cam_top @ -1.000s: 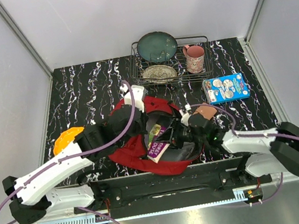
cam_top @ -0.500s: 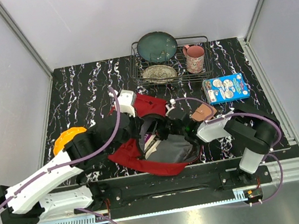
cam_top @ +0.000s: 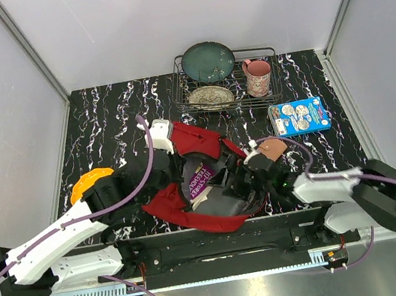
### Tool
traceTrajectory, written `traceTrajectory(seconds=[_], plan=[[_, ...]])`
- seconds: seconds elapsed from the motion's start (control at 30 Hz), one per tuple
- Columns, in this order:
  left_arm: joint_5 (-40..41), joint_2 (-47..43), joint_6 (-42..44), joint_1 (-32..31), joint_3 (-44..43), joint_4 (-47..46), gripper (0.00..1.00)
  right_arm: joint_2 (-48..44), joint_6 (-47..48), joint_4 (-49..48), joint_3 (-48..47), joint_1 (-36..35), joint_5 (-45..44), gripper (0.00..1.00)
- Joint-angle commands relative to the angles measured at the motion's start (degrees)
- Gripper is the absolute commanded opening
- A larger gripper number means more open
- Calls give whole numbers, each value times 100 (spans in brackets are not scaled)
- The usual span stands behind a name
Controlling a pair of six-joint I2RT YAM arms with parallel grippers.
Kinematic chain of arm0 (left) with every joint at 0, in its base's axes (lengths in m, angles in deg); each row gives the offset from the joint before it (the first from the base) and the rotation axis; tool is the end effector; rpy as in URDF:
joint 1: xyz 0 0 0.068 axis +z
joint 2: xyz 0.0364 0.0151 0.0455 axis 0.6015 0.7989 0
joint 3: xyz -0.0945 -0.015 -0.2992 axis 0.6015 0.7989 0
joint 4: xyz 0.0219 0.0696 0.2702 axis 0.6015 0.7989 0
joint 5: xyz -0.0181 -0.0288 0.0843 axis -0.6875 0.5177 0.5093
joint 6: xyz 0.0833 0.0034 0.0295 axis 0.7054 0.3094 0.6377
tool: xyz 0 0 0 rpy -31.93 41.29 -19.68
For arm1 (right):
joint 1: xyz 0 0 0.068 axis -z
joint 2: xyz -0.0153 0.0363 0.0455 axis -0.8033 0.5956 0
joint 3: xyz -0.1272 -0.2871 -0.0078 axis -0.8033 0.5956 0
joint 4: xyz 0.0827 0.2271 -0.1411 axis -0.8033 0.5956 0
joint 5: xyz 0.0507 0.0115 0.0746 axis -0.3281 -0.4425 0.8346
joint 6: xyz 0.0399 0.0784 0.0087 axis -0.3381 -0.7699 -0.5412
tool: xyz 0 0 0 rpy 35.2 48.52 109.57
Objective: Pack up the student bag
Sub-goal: Place the book in the student bag.
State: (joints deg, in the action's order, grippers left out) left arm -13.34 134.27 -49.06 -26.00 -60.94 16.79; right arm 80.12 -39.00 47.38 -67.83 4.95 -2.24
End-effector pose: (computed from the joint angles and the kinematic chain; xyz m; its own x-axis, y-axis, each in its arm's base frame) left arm 0.1369 -0.1848 0.3978 -0.5074 -0.0129 -0.8616 0.3833 0.8922 -0.2391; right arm 0.1849 0.2266 0.1597 -0.8782 0.4349 -0.1989 0.0385 0.4787 0.8771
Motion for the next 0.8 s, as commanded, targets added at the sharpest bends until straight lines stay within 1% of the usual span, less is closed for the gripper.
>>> traceTrajectory(seconds=[0.0, 0.03, 0.07, 0.1, 0.13, 0.2, 0.23, 0.3, 0.33, 0.4, 0.43, 0.5, 0.53, 0.57, 0.6, 0.63, 0.67, 0.7, 0.73, 0.77], plan=[[183, -81, -84, 58, -33, -209, 9, -1622, 614, 2108, 53, -29, -799, 100], [166, -20, -75, 67, -42, -217, 9, -2312, 650, 2913, 27, -29, -1010, 100], [157, 7, -66, 67, -51, -226, 11, -2685, 685, 3364, -17, -29, -1447, 100], [140, 24, -49, 75, -51, -244, 19, -3054, 711, 3752, -61, -29, -1686, 100], [79, 77, -40, 84, -43, -252, 26, -3780, 729, 4504, -122, -29, -2237, 100], [17, 121, -31, 84, 10, -314, 60, -4434, 703, 5246, -315, -29, -2889, 100], [-62, 156, -40, 84, 28, -331, 81, -4968, 668, 5920, -394, -29, -3528, 100], [-107, 165, -57, 93, 45, -358, 88, -5350, 432, 6521, -605, -11, -4173, 100], [-133, 165, -66, 84, 54, -349, 94, -5534, 343, 6994, -676, -3, -4750, 100], [-142, 104, -84, 84, 98, -375, 98, -5501, 255, 7322, -913, 32, -5193, 100], [-124, 25, -84, 84, 133, -393, 99, -5275, 316, 7542, -1027, 59, -5517, 99], [-124, -45, -84, 84, 194, -419, 99, -4888, 535, 7710, -1439, 208, -5783, 100], [-133, -107, -84, 93, 212, -428, 99, -4398, 719, 7806, -1615, 304, -5941, 100], [-150, -142, -92, 84, 230, -420, 99, -4133, 1138, 7886, -2008, 470, -5977, 100], [-159, -177, -101, 84, 282, -428, 99, -3886, 1290, 7956, -2212, 898, -5978, 100], [-220, -212, -110, 93, 317, -463, 99, -3475, 1692, 7983, -2528, 1242, -5786, 99], [-256, -230, -119, 93, 405, -507, 99, -3314, 2018, 7896, -2635, 1541, -5610, 100], [-291, -265, -145, 93, 449, -594, 99, -3199, 2482, 7347, -2697, 2188, -5365, 100], [-378, -274, -180, 93, 493, -639, 99, -3016, 3174, 7089, -2759, 2525, -4745, 100], [-440, -283, -224, 93, 581, -752, 99, -2927, 3338, 6947, -2803, 2877, -4408, 100]])
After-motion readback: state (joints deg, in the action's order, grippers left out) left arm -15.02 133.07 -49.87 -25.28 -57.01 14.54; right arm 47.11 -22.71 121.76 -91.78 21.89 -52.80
